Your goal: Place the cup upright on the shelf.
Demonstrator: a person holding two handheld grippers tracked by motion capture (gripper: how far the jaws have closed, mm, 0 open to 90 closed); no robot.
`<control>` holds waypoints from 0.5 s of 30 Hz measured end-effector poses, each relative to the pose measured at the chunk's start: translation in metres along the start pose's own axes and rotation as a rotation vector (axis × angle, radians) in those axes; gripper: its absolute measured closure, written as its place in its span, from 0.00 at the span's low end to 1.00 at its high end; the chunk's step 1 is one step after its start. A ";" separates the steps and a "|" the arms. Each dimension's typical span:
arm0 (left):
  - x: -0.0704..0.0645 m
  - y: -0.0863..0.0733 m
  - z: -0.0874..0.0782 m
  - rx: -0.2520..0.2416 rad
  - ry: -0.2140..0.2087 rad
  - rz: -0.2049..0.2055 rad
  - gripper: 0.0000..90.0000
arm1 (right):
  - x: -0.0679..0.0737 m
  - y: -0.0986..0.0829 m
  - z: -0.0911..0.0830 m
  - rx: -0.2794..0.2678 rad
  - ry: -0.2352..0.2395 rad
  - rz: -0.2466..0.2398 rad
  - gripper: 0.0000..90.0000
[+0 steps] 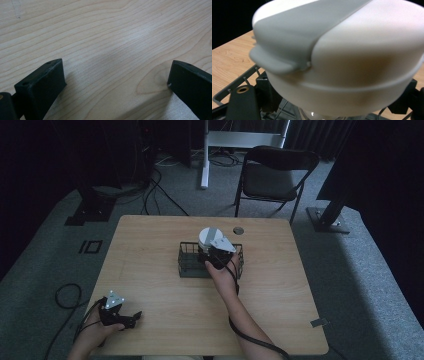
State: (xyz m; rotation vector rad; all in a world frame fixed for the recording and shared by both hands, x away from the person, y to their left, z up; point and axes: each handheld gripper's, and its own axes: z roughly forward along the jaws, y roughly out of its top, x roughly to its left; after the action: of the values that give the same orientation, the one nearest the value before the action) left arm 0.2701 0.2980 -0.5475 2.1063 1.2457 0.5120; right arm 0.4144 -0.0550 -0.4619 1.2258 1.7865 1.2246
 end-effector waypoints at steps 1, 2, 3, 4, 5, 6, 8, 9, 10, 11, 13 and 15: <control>0.000 0.000 0.000 0.000 0.000 0.000 0.02 | 0.000 -0.001 0.001 0.002 0.001 0.001 0.21; 0.000 0.000 0.000 0.000 0.000 0.000 0.02 | 0.001 -0.002 0.002 0.004 -0.004 -0.003 0.21; 0.000 0.000 0.000 0.000 0.000 0.000 0.02 | 0.001 -0.002 0.002 0.007 -0.008 -0.005 0.21; 0.000 0.000 0.000 0.000 0.000 0.000 0.02 | 0.001 -0.003 0.003 0.010 -0.009 -0.003 0.21; 0.000 0.000 0.000 0.001 0.000 0.001 0.02 | 0.001 -0.003 0.004 0.017 -0.007 0.000 0.21; 0.000 0.000 0.000 0.000 0.000 0.000 0.02 | 0.001 -0.004 0.004 0.022 -0.009 -0.006 0.21; 0.000 0.000 0.000 0.000 0.000 0.000 0.02 | 0.001 -0.004 0.005 0.031 -0.012 -0.009 0.21; 0.000 0.000 0.000 0.000 0.000 0.001 0.02 | 0.001 -0.005 0.005 0.036 -0.011 0.000 0.21; 0.000 0.000 0.000 0.000 0.000 0.000 0.02 | 0.000 -0.006 0.006 0.039 -0.020 -0.007 0.21; 0.000 0.000 0.000 0.000 0.000 0.001 0.02 | 0.000 -0.006 0.006 0.046 -0.025 -0.007 0.21; 0.000 0.000 0.000 0.000 0.000 0.000 0.02 | -0.001 -0.007 0.007 0.051 -0.038 -0.005 0.21; 0.000 0.000 0.000 0.000 0.000 0.000 0.02 | -0.002 -0.008 0.007 0.061 -0.051 -0.011 0.21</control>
State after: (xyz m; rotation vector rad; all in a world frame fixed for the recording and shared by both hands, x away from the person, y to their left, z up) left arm 0.2701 0.2980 -0.5474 2.1069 1.2455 0.5123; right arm 0.4186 -0.0554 -0.4724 1.2691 1.8021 1.1304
